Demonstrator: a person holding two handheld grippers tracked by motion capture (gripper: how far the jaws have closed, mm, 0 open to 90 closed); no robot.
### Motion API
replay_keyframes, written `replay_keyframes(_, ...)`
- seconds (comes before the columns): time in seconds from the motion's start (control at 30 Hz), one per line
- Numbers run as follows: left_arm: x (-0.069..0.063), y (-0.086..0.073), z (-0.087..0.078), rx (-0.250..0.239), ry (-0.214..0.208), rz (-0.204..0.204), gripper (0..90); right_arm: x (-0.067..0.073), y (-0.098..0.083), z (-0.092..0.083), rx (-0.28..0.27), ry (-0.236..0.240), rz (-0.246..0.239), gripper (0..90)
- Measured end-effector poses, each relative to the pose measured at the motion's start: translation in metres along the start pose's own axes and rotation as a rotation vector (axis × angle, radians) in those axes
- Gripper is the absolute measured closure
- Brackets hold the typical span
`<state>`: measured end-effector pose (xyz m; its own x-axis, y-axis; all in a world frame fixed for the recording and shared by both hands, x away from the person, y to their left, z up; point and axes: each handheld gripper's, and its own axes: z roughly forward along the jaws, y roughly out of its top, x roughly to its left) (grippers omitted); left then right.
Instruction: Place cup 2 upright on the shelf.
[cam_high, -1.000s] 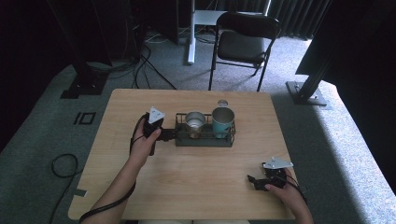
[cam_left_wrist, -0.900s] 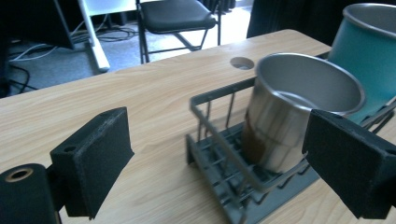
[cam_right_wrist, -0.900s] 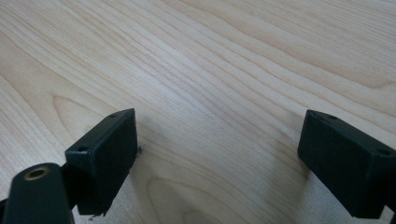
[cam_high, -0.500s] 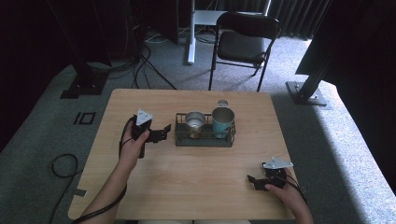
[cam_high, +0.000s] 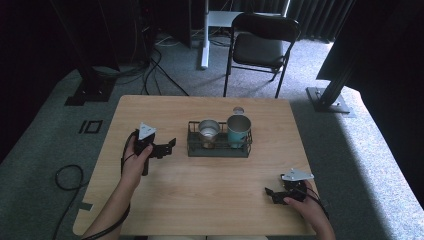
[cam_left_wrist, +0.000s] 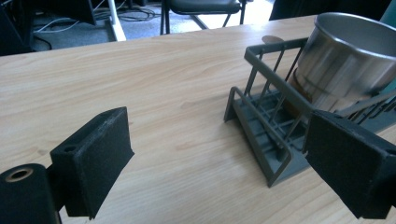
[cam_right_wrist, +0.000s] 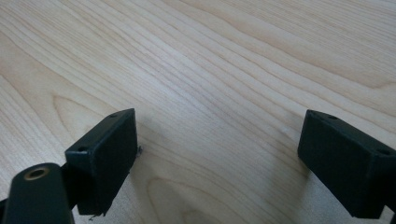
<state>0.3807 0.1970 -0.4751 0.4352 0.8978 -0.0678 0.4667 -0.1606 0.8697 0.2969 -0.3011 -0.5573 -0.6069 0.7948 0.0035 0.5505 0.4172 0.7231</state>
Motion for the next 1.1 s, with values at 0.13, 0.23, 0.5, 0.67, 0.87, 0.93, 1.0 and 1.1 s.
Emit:
replay_keyframes(0.13,0.004,-0.010,-0.006,0.007,0.018,0.000,8.9,0.000,0.000,0.000,0.000,0.000,0.000,11.6)
replay_keyframes(0.23,0.005,-0.014,-0.009,0.018,0.022,-0.001,8.9,0.000,0.000,0.000,0.000,0.000,0.000,11.6)
replay_keyframes(0.5,0.011,-0.028,-0.017,0.036,0.051,-0.009,8.9,0.000,0.000,0.000,0.000,0.000,0.000,11.6)
replay_keyframes(0.67,0.015,-0.041,-0.022,0.059,0.063,-0.016,8.9,0.000,0.000,0.000,0.000,0.000,0.000,11.6)
replay_keyframes(0.87,0.017,-0.057,-0.032,0.106,0.064,-0.007,8.9,0.000,0.000,0.000,0.000,0.000,0.000,11.6)
replay_keyframes(0.93,0.017,-0.059,-0.033,0.114,0.062,-0.009,8.9,0.000,0.000,0.000,0.000,0.000,0.001,11.6)
replay_keyframes(1.0,0.019,-0.065,-0.037,0.116,0.070,-0.019,8.9,0.000,0.000,0.000,0.000,0.000,0.000,11.6)
replay_keyframes(1.1,0.020,-0.071,-0.038,0.129,0.096,-0.004,8.9,0.000,0.000,0.000,0.000,0.000,0.000,11.6)
